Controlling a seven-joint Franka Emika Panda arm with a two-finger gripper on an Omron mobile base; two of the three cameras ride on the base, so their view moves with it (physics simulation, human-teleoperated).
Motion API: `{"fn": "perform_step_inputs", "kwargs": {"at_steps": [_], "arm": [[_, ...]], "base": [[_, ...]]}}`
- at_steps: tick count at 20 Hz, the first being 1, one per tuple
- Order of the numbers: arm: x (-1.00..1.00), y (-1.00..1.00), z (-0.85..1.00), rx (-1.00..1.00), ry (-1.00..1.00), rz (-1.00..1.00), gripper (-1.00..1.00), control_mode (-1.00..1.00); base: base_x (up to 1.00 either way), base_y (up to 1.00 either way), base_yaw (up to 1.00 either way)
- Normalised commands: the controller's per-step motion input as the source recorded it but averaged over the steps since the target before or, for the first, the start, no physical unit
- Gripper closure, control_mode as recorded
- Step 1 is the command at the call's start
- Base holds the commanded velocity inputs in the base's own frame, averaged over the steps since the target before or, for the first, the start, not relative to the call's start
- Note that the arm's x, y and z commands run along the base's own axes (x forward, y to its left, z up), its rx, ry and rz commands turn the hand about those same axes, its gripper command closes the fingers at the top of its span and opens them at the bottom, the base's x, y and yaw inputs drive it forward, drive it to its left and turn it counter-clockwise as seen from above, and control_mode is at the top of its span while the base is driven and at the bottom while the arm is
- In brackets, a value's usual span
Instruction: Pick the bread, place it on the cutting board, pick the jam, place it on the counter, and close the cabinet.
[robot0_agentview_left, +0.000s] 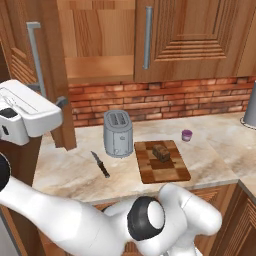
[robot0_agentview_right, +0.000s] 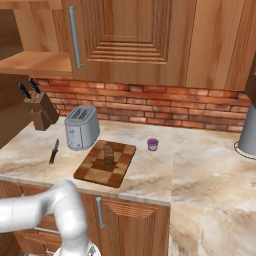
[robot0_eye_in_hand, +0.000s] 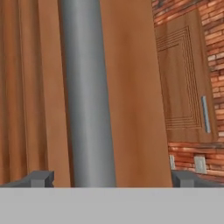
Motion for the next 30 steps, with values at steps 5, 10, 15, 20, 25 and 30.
{"fn": "perform_step_inputs", "kwargs": {"at_steps": [5, 10, 15, 20, 25, 30], "arm": [[0.53, -0.21, 0.00, 0.00, 0.00, 0.00, -1.00, -1.00], [0.41, -0.20, 0.00, 0.00, -0.04, 0.00, -1.00, -1.00], [0.36, -0.17, -0.02, 0.00, -0.05, -0.01, -1.00, -1.00], [0.38, -0.16, 0.00, 0.00, -0.03, -0.03, -1.00, -1.00], [0.39, -0.12, 0.00, 0.00, -0.02, -0.04, -1.00, -1.00], [0.45, -0.11, 0.00, 0.00, -0.01, -0.05, -1.00, -1.00]], "base": [[0.00, 0.00, 0.00], [0.00, 0.00, 0.00], [0.00, 0.00, 0.00], [0.00, 0.00, 0.00], [0.00, 0.00, 0.00], [0.00, 0.00, 0.00]]}}
